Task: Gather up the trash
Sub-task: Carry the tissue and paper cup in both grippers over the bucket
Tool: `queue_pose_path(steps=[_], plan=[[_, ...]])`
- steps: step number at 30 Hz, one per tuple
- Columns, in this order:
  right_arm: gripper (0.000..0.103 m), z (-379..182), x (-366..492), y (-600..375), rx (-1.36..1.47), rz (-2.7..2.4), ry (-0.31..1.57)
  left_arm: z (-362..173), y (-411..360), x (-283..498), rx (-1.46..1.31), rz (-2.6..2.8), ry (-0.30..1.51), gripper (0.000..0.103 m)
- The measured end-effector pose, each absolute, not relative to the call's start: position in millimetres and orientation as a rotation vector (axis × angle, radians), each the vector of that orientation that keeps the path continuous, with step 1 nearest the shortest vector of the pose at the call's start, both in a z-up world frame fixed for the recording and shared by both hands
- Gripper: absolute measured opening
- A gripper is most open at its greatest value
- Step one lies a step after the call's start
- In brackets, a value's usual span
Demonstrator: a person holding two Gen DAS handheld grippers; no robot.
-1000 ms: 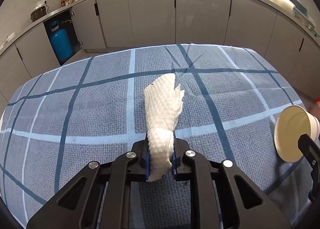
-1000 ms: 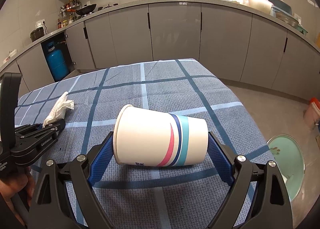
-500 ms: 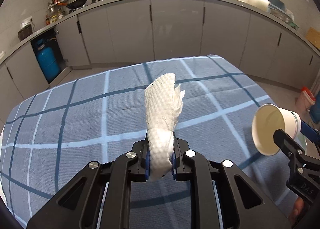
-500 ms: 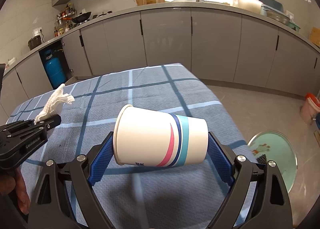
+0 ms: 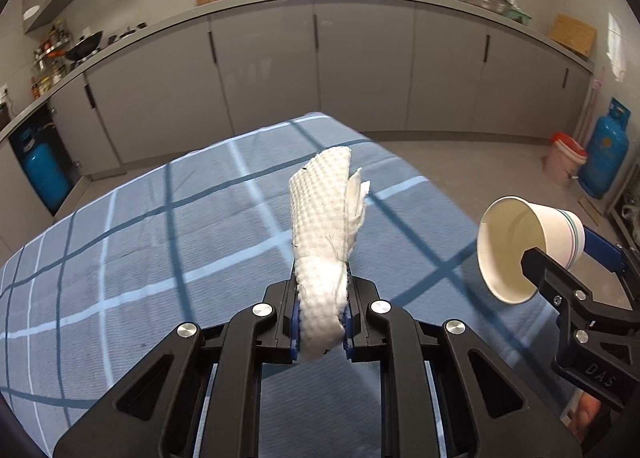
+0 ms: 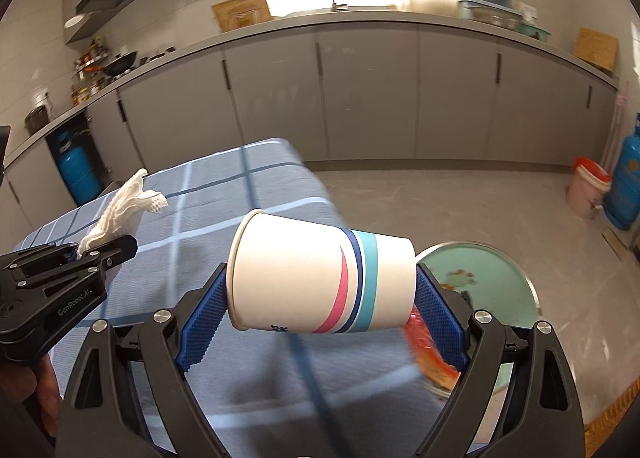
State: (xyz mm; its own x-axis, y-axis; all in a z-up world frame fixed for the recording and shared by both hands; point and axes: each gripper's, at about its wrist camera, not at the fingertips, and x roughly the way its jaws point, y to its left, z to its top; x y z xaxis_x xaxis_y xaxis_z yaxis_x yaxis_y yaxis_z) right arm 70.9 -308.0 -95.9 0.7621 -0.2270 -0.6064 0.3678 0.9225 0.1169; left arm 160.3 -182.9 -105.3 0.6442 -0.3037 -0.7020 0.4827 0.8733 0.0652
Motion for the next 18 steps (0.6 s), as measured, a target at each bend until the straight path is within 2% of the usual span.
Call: queue_pose_path(steps=[18], plan=[[0.088, -104, 21, -397, 0.310, -0.494, 0.607, -108, -294, 121, 0.381, -0.629, 0.702, 0.017]])
